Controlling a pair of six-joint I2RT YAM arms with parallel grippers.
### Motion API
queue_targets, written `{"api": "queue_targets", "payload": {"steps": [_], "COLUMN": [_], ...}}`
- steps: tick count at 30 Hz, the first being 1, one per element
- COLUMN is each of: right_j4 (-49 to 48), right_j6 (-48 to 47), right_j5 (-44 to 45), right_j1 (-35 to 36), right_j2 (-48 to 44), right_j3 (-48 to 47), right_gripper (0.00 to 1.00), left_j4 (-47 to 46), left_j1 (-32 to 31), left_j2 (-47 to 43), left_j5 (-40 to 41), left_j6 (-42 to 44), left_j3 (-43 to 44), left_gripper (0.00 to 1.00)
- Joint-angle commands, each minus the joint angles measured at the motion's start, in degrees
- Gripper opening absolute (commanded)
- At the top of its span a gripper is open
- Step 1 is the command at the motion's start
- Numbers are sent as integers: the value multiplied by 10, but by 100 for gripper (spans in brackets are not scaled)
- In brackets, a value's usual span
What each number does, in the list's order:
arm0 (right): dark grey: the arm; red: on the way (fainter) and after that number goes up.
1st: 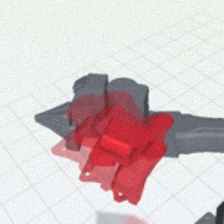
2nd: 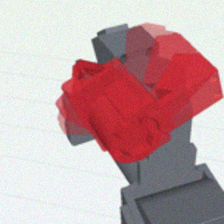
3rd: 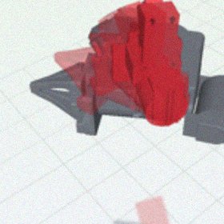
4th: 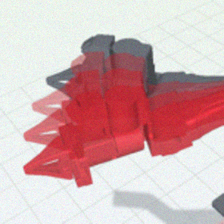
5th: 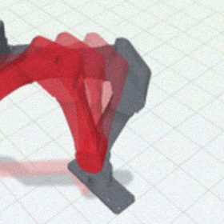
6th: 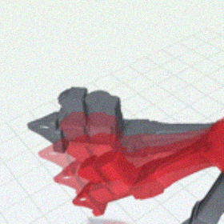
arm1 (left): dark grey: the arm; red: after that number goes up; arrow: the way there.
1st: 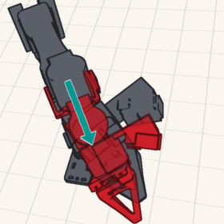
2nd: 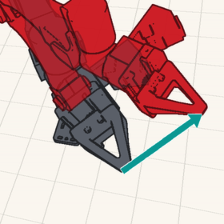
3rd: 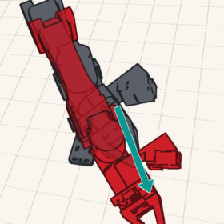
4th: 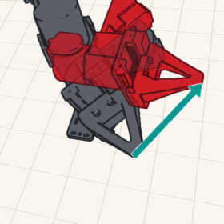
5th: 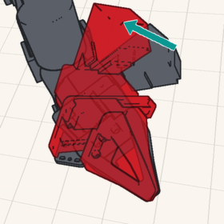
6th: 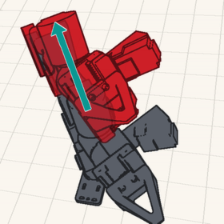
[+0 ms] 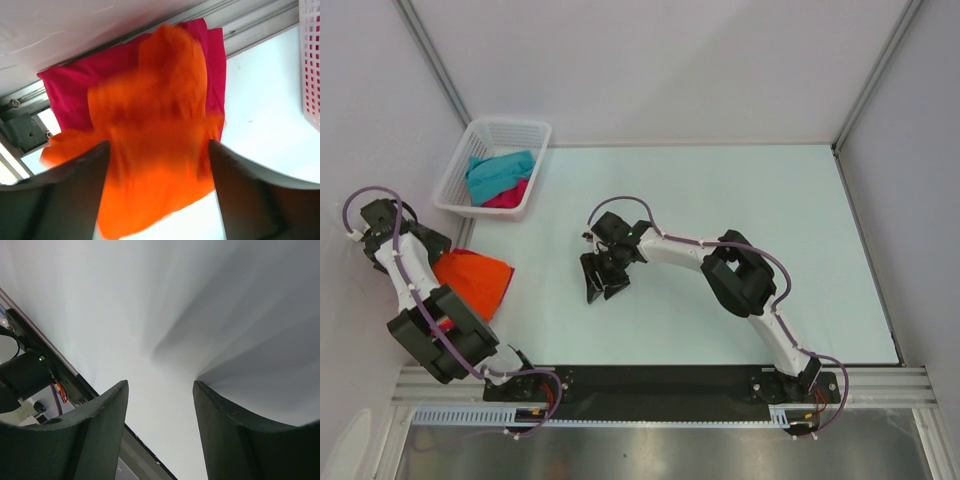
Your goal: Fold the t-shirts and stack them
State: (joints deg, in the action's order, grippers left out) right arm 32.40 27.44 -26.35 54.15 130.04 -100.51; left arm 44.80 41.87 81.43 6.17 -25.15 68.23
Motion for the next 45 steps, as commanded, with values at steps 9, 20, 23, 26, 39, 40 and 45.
{"api": "queue_targets", "payload": {"steps": [9,20,23,26,39,40,45], "right_j4": [15,18,18,18,15,14,-8], "right_j6": [-14,-12,-12,-13,-20,-19,-11], "right_j5": [16,22,27,23,17,17,20], "right_j1": [6,22,19,13,-6,-6,-6], "right_j2": [-11,2,5,11,17,15,-7], "right_j3": [30,14,15,15,34,37,82], "right_gripper": [59,59,59,59,59,58,58], "left_j4": [-1,-102,-122,-111,-79,-88,-106], "left_j1": [16,-66,-66,-64,15,30,58], "left_j2": [-65,-39,-18,-5,-6,-7,-33], "left_j5": [12,-206,-222,-188,-161,-183,-202], "left_j6": [-17,-33,-46,-52,-76,-89,-100], "left_j3": [27,-5,-15,-17,-94,-107,-154], "left_gripper": [96,100,100,100,99,100,100]}}
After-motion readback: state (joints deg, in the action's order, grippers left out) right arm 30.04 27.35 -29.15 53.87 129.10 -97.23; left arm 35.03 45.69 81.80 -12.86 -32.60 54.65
